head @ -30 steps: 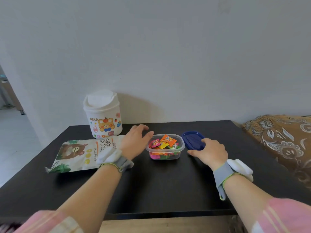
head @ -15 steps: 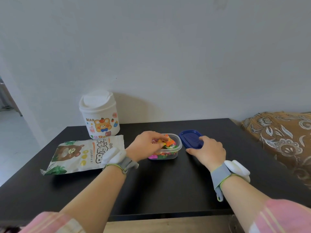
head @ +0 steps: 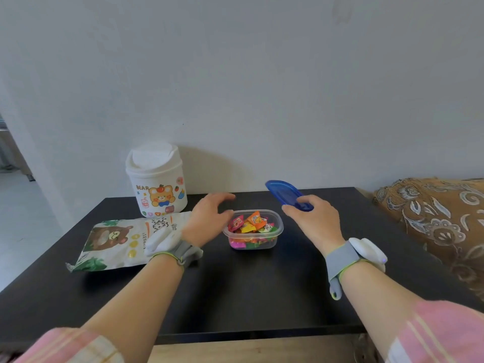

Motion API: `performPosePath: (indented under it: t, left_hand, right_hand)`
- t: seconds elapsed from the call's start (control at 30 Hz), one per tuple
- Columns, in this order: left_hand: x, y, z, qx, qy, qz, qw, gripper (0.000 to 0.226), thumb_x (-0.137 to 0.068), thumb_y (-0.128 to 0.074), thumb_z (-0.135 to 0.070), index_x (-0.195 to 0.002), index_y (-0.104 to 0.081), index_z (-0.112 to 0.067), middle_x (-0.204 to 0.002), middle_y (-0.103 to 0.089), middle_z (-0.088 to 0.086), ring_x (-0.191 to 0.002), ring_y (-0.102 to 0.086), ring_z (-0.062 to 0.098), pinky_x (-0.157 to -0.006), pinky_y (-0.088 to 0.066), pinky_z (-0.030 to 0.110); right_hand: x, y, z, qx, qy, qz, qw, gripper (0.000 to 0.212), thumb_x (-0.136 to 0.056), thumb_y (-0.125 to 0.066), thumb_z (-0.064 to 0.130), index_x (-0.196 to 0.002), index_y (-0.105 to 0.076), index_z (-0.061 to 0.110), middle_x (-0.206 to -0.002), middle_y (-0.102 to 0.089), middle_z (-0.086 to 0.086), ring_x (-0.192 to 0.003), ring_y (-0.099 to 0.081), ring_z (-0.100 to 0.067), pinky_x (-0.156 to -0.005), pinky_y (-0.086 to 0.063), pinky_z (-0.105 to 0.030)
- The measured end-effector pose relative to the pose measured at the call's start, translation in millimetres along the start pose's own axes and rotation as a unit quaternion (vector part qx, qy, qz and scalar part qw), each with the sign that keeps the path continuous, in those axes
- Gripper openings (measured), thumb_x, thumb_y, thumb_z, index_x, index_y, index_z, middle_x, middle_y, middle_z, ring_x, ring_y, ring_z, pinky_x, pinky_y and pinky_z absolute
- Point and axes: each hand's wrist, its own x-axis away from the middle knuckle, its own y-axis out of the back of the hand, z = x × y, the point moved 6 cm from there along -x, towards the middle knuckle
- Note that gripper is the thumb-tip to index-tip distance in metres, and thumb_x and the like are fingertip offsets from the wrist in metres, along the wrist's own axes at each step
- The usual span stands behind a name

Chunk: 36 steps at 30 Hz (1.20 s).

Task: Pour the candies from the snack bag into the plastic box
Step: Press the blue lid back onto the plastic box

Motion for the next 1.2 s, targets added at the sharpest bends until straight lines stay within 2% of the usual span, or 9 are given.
performPosePath:
  t: [0.13, 0.23, 0.43, 0.6, 0.67, 0.83, 0.97, 1.07, 1.2]
  left_hand:
    - [-3.5, 9.9, 9.5, 0.009, 0.028, -0.038, 0.999, 0.059, -0.089, -0.062, -0.023, -0.143, -0.037, -0.024, -0.145, -0.042, 0.004, -0.132, -0.042, 0.020, -0.104, -0.036, 0.033]
    - [-6.0, 13.6, 16.1, 0.105, 0.066, -0.054, 0.991, 0.057, -0.091, -0.059, -0.021, -0.144, -0.036, -0.019, -0.142, -0.047, 0.006, -0.124, -0.050, 0.021, -0.095, -0.041, 0.030]
    - [-2.5, 5.2, 31.5, 0.382, 0.217, -0.034, 0.898, 0.036, -0.098, -0.050, -0.020, -0.129, -0.050, -0.003, -0.107, -0.065, 0.015, -0.080, -0.065, 0.022, -0.074, -0.056, 0.030]
    - [2.4, 4.3, 27.0, 0.464, 0.228, -0.039, 0.855, 0.034, -0.090, -0.058, 0.001, -0.123, -0.054, 0.001, -0.087, -0.064, 0.012, -0.072, -0.064, 0.021, -0.060, -0.057, 0.022]
    - [2.3, 4.7, 24.5, 0.460, 0.224, -0.030, 0.858, 0.037, -0.088, -0.059, 0.004, -0.124, -0.053, 0.000, -0.090, -0.065, 0.011, -0.073, -0.065, 0.022, -0.061, -0.059, 0.024]
    - [0.8, 5.5, 18.6, 0.386, 0.205, -0.020, 0.899, 0.024, -0.092, -0.058, -0.011, -0.116, -0.058, -0.010, -0.083, -0.065, 0.009, -0.059, -0.066, 0.018, -0.056, -0.059, 0.026]
    - [-4.9, 11.6, 23.1, 0.189, 0.168, -0.058, 0.966, 0.022, -0.093, -0.056, -0.019, -0.106, -0.067, -0.006, -0.063, -0.060, 0.008, -0.049, -0.056, 0.018, -0.048, -0.052, 0.021]
    - [-2.3, 3.0, 23.5, 0.148, 0.182, 0.003, 0.972, 0.021, -0.090, -0.061, -0.017, -0.109, -0.066, -0.009, -0.069, -0.061, 0.005, -0.048, -0.055, 0.014, -0.048, -0.051, 0.020]
    - [0.3, -2.4, 23.9, 0.119, 0.199, 0.016, 0.973, 0.015, -0.089, -0.060, -0.015, -0.101, -0.067, -0.010, -0.069, -0.064, 0.005, -0.049, -0.058, 0.013, -0.055, -0.055, 0.024]
  right_hand:
    - [1.7, -8.0, 25.2, -0.041, 0.036, 0.070, 0.996, 0.042, -0.076, -0.075, 0.037, -0.114, -0.066, 0.021, -0.104, -0.062, 0.009, -0.095, -0.055, -0.008, -0.070, -0.040, -0.015]
    - [5.0, -18.7, 34.8, -0.042, 0.053, 0.115, 0.991, 0.050, -0.069, -0.080, 0.038, -0.115, -0.066, 0.025, -0.110, -0.065, 0.009, -0.101, -0.060, -0.009, -0.076, -0.045, -0.016]
    - [14.3, -35.1, 55.9, -0.025, 0.095, 0.199, 0.975, 0.060, -0.063, -0.084, 0.030, -0.119, -0.062, 0.029, -0.112, -0.067, 0.009, -0.100, -0.064, -0.008, -0.075, -0.048, -0.014]
    - [11.6, -36.6, 62.9, 0.008, 0.118, 0.175, 0.977, 0.073, -0.064, -0.082, 0.009, -0.130, -0.055, 0.026, -0.127, -0.058, 0.003, -0.114, -0.057, -0.016, -0.090, -0.049, -0.028]
    - [8.7, -31.7, 59.1, -0.028, 0.086, 0.153, 0.984, 0.076, -0.065, -0.081, 0.004, -0.133, -0.054, 0.026, -0.129, -0.058, 0.001, -0.110, -0.060, -0.016, -0.088, -0.054, -0.031]
    - [3.3, -26.2, 46.1, -0.081, 0.042, 0.138, 0.986, 0.065, -0.072, -0.079, 0.005, -0.132, -0.056, 0.014, -0.125, -0.061, 0.001, -0.088, -0.069, -0.014, -0.062, -0.051, -0.015]
    - [-2.3, -16.6, 31.6, -0.114, -0.015, 0.066, 0.991, 0.035, -0.076, -0.077, 0.010, -0.110, -0.069, 0.006, -0.087, -0.072, -0.005, -0.064, -0.065, -0.010, -0.060, -0.055, -0.018]
    - [-3.1, -14.6, 23.0, -0.100, -0.043, 0.052, 0.993, 0.023, -0.075, -0.076, 0.007, -0.098, -0.072, 0.004, -0.067, -0.069, -0.005, -0.050, -0.061, -0.010, -0.052, -0.052, -0.017]
    - [-2.8, -18.8, 17.5, -0.041, -0.038, 0.047, 0.997, 0.024, -0.072, -0.080, 0.020, -0.093, -0.075, 0.012, -0.089, -0.074, -0.004, -0.084, -0.069, -0.019, -0.082, -0.056, -0.033]
